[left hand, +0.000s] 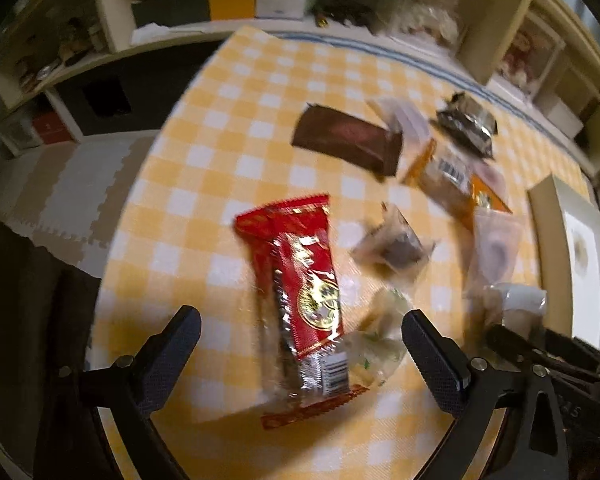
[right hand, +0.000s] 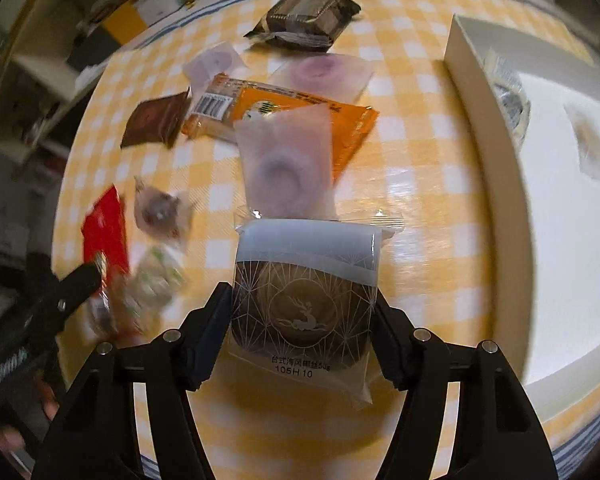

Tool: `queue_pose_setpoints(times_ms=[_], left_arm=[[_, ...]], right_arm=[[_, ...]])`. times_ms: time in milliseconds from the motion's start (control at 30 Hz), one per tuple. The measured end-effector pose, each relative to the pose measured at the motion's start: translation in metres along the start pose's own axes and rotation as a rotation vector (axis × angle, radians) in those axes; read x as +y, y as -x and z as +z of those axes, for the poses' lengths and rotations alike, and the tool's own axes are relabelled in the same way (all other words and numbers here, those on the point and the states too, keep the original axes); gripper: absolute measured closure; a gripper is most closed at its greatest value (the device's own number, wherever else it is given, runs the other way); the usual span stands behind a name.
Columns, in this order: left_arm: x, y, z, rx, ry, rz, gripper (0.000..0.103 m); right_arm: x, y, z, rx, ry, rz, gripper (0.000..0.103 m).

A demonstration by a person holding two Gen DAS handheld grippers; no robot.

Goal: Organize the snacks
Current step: 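Grasp the square mooncake packet with the right gripper while the left grasps the red candy bar, then carry both snacks over the white tray and release them inside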

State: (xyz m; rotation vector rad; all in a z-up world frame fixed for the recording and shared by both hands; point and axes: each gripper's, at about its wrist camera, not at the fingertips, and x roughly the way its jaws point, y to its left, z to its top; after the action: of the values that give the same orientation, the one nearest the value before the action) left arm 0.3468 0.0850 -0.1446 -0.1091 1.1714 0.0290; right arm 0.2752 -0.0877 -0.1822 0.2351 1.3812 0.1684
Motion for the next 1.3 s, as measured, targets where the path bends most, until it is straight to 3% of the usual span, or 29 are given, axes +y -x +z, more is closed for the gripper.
queue_pose_setpoints(times_ms=[67, 133, 200, 433, 700, 900, 1100, 1300], left_arm=[[-0.001, -0.006, 0.001, 0.009, 0.013, 0.009, 0.017], [0.000, -0.012, 0.001, 0.028, 0.034, 0.009, 0.039], [0.002, -0.019, 0.000, 0.057, 0.048, 0.014, 0.053], [0.000, -0.020, 0.000, 0.050, 0.042, 0.021, 0.070], [-0.012, 0.035, -0.009, -0.116, 0.020, -0.021, 0.070], [-0.033, 0.084, -0.027, -0.215, -0.018, -0.100, 0.070], [-0.065, 0.128, -0.047, -0.308, -0.066, -0.194, 0.070], [-0.115, 0.153, -0.066, -0.327, -0.171, -0.298, 0.070]], right_arm=[[-0.007, 0.005, -0.004, -0.006, 0.048, -0.010, 0.038], [-0.009, 0.008, -0.006, -0.014, 0.084, -0.015, 0.038], [-0.012, 0.014, -0.011, -0.026, 0.112, -0.010, 0.038], [-0.003, 0.029, -0.018, -0.080, 0.186, 0.011, 0.038], [0.008, 0.058, -0.012, -0.191, 0.255, 0.025, 0.038], [0.004, 0.090, -0.009, -0.278, 0.265, 0.036, 0.038], [-0.015, 0.126, -0.008, -0.354, 0.278, 0.022, 0.038], [-0.056, 0.158, -0.012, -0.388, 0.255, -0.010, 0.038]])
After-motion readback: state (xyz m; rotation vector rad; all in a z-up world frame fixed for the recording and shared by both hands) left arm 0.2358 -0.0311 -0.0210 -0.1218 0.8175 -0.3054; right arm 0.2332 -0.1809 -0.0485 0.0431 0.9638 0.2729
